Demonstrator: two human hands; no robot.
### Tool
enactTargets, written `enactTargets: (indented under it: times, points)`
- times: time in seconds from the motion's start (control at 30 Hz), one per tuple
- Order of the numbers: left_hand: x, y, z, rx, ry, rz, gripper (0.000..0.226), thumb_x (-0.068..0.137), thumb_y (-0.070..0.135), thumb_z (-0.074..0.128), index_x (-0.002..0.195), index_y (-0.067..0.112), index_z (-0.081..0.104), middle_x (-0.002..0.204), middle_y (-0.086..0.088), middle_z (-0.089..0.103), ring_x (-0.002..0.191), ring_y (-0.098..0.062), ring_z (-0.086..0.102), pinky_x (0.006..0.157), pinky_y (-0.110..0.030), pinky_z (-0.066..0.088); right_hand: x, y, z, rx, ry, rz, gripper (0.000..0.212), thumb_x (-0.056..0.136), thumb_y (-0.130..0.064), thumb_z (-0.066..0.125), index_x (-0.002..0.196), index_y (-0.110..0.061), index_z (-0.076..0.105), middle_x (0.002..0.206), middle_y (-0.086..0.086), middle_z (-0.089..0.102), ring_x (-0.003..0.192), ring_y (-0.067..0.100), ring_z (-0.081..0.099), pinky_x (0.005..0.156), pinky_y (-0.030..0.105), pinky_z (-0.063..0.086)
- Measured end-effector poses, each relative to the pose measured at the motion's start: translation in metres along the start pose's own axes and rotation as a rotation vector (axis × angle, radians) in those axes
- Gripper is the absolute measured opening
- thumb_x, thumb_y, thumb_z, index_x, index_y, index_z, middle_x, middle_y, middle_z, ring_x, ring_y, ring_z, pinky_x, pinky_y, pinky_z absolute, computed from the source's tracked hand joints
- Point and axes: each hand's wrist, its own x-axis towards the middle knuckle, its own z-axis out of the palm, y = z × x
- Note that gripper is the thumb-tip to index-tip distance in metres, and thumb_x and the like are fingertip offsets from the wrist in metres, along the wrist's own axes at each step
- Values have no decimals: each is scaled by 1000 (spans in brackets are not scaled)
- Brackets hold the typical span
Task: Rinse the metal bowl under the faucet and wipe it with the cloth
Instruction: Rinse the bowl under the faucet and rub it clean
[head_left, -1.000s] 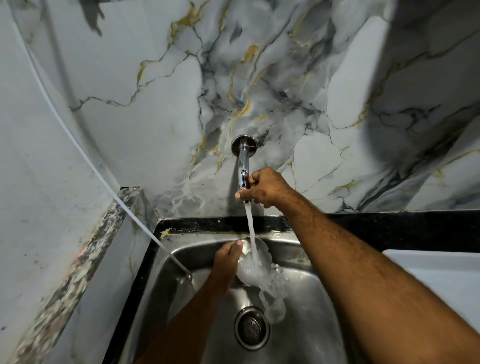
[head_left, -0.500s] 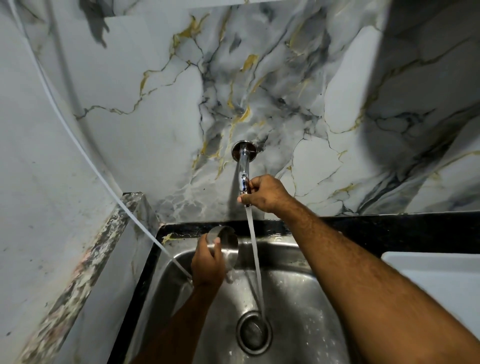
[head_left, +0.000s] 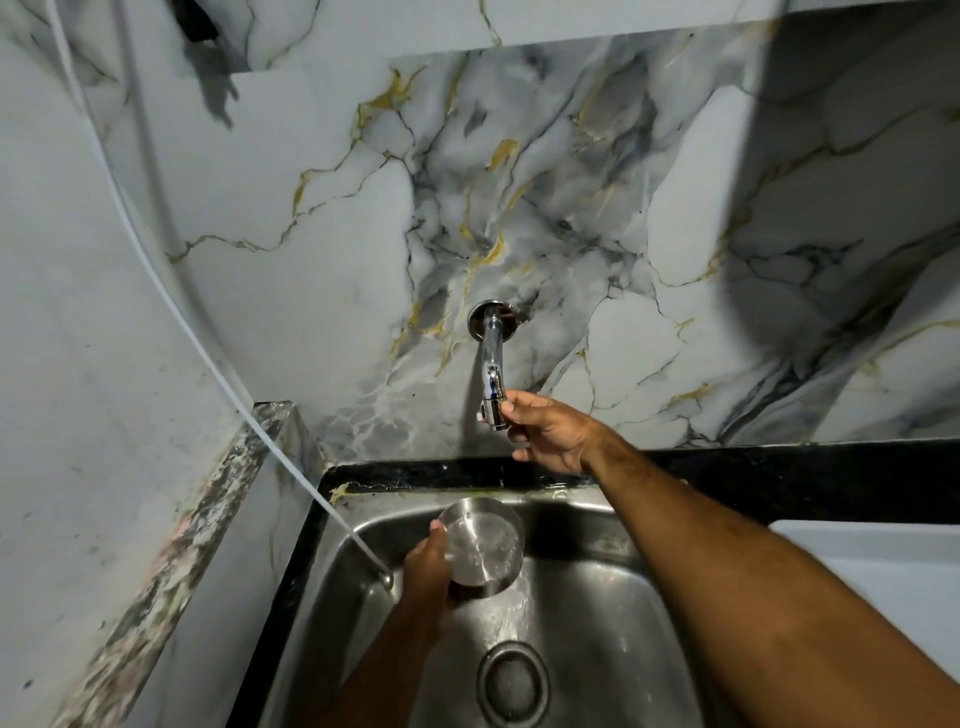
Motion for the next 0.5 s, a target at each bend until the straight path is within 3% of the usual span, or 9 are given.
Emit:
enactTargets:
  times: [0.1, 0.2, 0.23, 0.33, 0.4, 0.5]
  points:
    - [2, 9, -10, 94, -2, 73, 38, 101, 40, 47, 105, 6, 64, 103, -26, 69, 99, -47, 67, 84, -70, 53, 2, 15, 3, 96, 38, -33, 37, 88, -30, 63, 123, -15, 60, 107, 4, 62, 66, 9, 45, 65, 29, 34]
    - [-1, 16, -18, 509, 38, 442, 28, 101, 34, 45, 94, 15, 64, 86, -12, 69, 88, -37, 67, 78, -44, 57, -4, 35, 5, -212, 296, -97, 36, 89, -49, 63, 109, -19, 68, 108, 2, 75, 84, 13, 63, 82, 35, 46]
    - [-4, 18, -20, 664, 46, 581, 24, 101, 33, 46, 101, 16, 64, 86, -9, 69, 85, -33, 67, 74, -40, 56, -8, 45, 5, -291, 405, -137, 35, 87, -51, 64, 101, -20, 70, 103, 2, 76, 90, 15, 65, 85, 35, 49]
    - [-11, 27, -22, 1029, 65, 883, 38, 97, 22, 55, 132, 8, 54, 109, -15, 69, 89, -34, 69, 77, -46, 59, -26, 77, -4, -363, 727, -229, 26, 91, -42, 64, 88, -17, 69, 86, 2, 71, 86, 23, 66, 74, 30, 49]
    - [-18, 34, -19, 1162, 75, 970, 45, 96, 20, 58, 138, 5, 50, 120, -17, 65, 94, -34, 69, 80, -46, 59, -41, 93, -13, -468, 848, -237, 22, 94, -37, 60, 90, -17, 67, 83, 2, 69, 86, 27, 67, 72, 30, 47]
    - [-36, 50, -10, 1202, 100, 993, 48, 100, 26, 51, 143, 9, 41, 124, -14, 60, 100, -25, 64, 83, -33, 53, -64, 102, -16, -643, 898, -260, 27, 95, -36, 56, 107, -15, 68, 91, 2, 69, 91, 25, 66, 78, 35, 52]
